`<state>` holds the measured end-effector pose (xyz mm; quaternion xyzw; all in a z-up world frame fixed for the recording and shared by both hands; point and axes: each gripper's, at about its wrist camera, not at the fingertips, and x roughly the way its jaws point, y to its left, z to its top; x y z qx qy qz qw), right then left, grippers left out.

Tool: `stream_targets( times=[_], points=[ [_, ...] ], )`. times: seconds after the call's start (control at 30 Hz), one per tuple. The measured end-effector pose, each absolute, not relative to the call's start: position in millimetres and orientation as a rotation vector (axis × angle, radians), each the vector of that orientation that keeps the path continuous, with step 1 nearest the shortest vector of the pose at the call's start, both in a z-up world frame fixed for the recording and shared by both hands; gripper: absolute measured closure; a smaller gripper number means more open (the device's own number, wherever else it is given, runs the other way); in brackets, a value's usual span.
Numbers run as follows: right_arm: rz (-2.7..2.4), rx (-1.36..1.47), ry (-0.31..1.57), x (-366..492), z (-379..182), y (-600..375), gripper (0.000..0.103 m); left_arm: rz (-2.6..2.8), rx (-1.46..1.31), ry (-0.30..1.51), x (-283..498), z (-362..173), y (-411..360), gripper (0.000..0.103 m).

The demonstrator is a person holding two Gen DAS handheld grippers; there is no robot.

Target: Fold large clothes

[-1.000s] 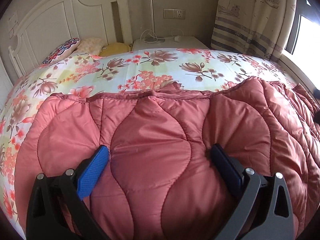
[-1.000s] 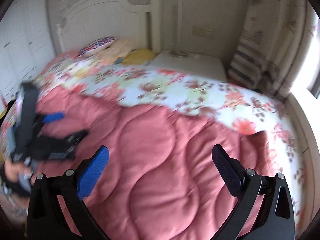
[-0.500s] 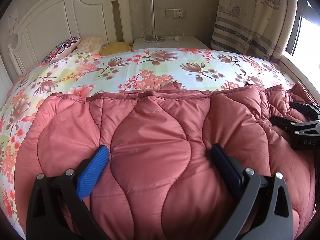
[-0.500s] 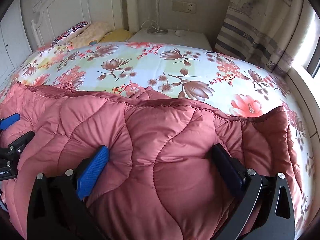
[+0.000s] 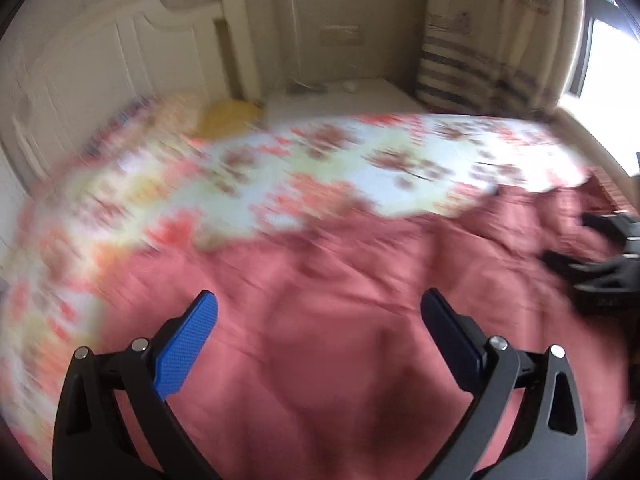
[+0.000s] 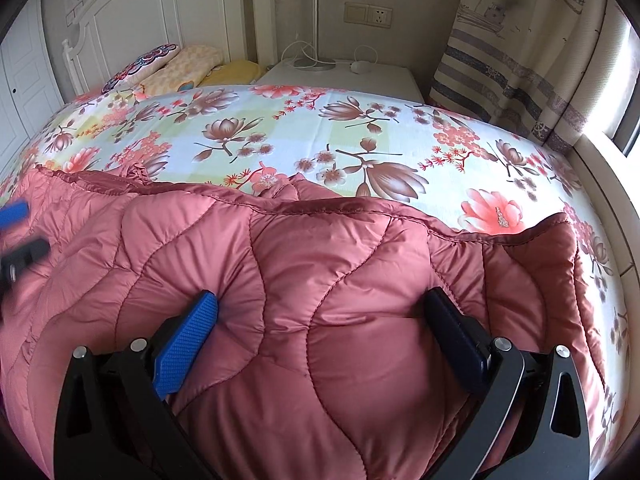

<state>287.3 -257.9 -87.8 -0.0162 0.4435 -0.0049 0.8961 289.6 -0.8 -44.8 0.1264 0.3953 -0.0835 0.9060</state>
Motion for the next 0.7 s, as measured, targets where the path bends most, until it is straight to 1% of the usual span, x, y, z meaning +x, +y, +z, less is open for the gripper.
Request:
stream_targets(
  times=[0.07,0.1,0.13,0.2,0.37,0.53,0.63,0.7],
  points=[
    [-0.011,-0.034,0.92,287,-88,-258,0.004,-0.084,0.255,0.858,316,-55,23,0.002],
    [-0.011,-0.034,0.92,287,-88,-258,0.004,-0.077,0.197,0.92,331,-67,40,0.002],
    [-0.01,-0.031,0.919,287,-88,-258,0.004,-0.128,0.081,0.992,345,-80,57,0.002],
    [-0.011,-0.03,0.919,289,-87,-257,0.004,-0.187,-0.069,1.017,354,-87,77,0.002],
    [-0.01,-0.031,0.919,289,-87,-257,0.004,-0.144,0.017,0.981,350,-85,64,0.002],
    [-0.006,-0.019,0.934,289,-84,-258,0.004,-0.152,0.0,0.984,351,-87,66,0.002],
    [-0.022,0.051,0.928,277,-66,-256,0.004,-0.152,-0.002,0.983,349,-86,66,0.002],
    [0.061,0.085,0.891,263,-48,-241,0.004,-0.152,-0.001,0.983,350,-86,67,0.002]
  ],
)
